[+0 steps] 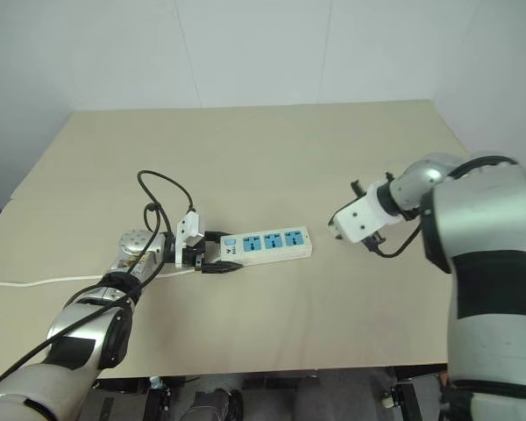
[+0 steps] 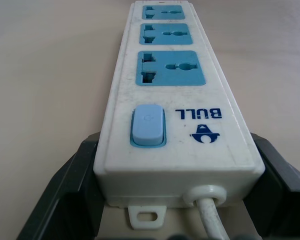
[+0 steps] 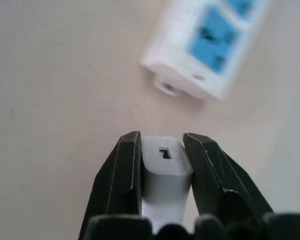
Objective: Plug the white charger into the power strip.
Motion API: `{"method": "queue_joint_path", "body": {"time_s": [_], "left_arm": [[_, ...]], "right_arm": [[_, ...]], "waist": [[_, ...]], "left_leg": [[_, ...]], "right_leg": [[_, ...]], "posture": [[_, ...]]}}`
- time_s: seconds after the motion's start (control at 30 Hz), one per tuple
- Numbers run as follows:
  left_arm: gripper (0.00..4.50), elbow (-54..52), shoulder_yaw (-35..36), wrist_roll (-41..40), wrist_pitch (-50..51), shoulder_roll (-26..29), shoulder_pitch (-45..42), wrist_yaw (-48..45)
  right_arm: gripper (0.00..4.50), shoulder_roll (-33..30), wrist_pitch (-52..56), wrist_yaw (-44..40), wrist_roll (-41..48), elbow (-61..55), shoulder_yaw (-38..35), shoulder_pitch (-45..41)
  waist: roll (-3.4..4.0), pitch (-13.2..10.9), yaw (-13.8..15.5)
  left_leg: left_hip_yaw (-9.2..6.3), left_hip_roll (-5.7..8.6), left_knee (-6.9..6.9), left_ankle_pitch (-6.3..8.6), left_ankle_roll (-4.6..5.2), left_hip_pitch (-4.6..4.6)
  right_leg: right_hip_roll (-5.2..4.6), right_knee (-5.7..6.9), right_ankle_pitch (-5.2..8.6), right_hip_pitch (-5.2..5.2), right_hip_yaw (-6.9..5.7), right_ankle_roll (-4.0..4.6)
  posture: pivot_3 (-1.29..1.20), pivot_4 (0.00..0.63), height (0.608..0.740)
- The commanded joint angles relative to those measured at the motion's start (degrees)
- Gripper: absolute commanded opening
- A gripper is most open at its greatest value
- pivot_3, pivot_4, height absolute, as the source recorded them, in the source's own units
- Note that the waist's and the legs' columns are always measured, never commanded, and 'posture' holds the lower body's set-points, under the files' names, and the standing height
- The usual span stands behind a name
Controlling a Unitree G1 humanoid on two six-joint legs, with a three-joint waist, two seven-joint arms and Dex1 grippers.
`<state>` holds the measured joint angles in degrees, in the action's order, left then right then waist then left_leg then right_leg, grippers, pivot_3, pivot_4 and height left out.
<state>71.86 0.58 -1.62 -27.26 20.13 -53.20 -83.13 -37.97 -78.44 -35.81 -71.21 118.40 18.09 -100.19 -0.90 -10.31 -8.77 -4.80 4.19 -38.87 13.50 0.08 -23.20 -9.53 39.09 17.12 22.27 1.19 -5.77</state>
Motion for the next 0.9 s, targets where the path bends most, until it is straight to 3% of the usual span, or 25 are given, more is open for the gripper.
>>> {"method": "queue_joint_path", "body": {"time_s": [0.03,0.27,0.57,0.7,0.9], "left_arm": [[3.29,-1.6,-1.3,0.8,-0.3,0.1,0.7,-2.7],[3.29,-2.8,-1.6,-0.3,0.4,-1.1,1.0,-6.7],[3.29,-6.2,-3.1,-2.8,1.7,-2.5,2.1,-9.4],[3.29,-8.2,-5.4,-4.8,3.1,-2.0,2.7,-9.4],[3.29,-8.9,-6.1,-5.9,4.0,-1.3,3.0,-9.4]], "right_arm": [[1.15,-3.7,8.0,-11.8,9.3,1.6,-15.0,0.2],[1.15,-6.1,33.4,-33.5,27.2,1.6,-41.6,2.6],[1.15,-3.9,54.6,-41.4,39.8,1.6,-57.0,5.5],[1.15,-1.3,52.7,-45.5,42.6,1.6,-62.3,10.3],[1.15,6.0,31.6,-46.1,41.6,1.6,-69.3,21.9]], "waist": [[-0.01,0.0,0.0],[-0.06,0.0,0.1],[-0.07,0.0,1.3],[-0.13,0.1,1.7],[-0.24,0.1,1.5]], "left_leg": [[0.04,0.00,0.00,0.00,0.00,0.01],[0.18,-0.03,0.01,0.06,0.11,-0.10],[0.13,-0.01,0.03,0.20,0.33,-0.34],[0.14,-0.02,0.04,0.22,0.36,-0.34],[0.14,0.00,0.02,0.21,0.35,-0.40]], "right_leg": [[-0.01,-0.01,0.00,-0.01,0.01,0.00],[0.00,-0.19,0.00,-0.10,0.01,0.00],[-0.09,-0.55,-0.01,-0.08,0.00,0.01],[-0.08,-0.60,-0.01,-0.07,-0.01,0.01],[-0.10,-0.73,-0.01,-0.08,-0.03,0.01]], "posture": [[0.00,0.150,0.740],[0.00,0.150,0.740],[0.00,0.150,0.740],[0.00,0.150,0.740],[0.00,0.150,0.740]]}}
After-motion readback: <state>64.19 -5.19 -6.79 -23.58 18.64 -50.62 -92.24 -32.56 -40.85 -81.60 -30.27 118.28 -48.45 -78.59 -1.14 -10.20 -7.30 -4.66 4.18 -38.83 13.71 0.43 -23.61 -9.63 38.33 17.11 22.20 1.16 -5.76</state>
